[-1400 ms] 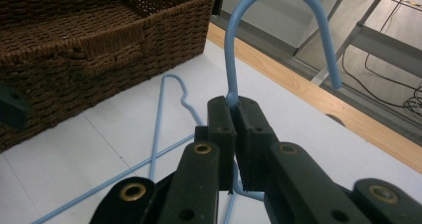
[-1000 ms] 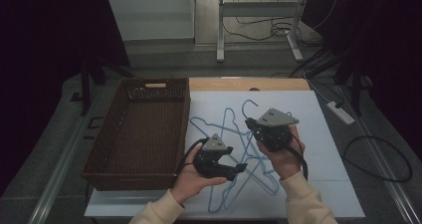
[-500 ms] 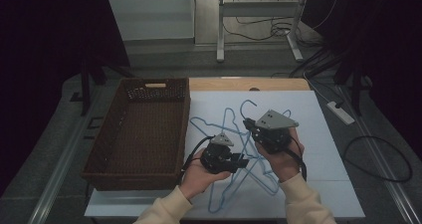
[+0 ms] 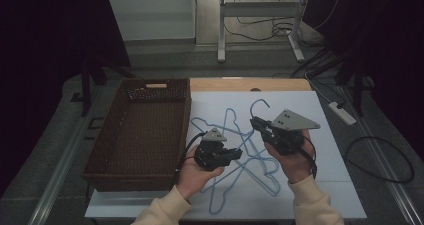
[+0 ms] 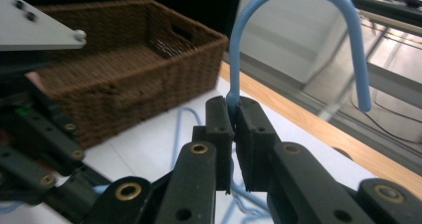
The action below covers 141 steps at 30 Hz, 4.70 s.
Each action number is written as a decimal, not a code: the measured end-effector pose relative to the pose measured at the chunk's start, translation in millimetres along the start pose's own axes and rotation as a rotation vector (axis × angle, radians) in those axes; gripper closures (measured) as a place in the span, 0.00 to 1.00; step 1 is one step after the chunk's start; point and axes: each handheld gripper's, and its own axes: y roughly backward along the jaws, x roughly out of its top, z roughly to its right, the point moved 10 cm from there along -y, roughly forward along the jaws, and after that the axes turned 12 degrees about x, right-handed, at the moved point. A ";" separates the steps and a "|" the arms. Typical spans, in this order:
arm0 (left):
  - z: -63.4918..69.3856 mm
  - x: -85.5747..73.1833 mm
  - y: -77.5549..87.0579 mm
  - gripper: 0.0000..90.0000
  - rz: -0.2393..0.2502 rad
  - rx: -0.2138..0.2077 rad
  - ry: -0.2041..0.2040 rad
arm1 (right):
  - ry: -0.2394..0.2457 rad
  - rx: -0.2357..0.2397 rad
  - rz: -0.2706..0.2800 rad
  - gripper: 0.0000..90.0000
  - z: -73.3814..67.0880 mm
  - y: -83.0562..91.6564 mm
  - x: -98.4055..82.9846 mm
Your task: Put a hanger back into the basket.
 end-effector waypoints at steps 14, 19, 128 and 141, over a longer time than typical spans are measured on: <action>-26.4 13.0 37.7 0.96 0.070 0.015 0.030 | -0.094 0.047 0.040 0.48 10.3 30.7 -25.9; -40.1 13.2 50.7 0.96 0.090 0.024 0.044 | -0.151 0.049 0.029 0.42 20.1 40.1 -50.5; -276.7 -98.3 132.6 0.95 -0.248 0.498 0.064 | -0.213 0.026 -0.155 0.36 25.4 34.2 -142.9; -294.4 -104.7 130.8 0.77 -0.315 0.643 0.021 | -0.210 0.031 -0.162 0.36 24.8 33.3 -144.2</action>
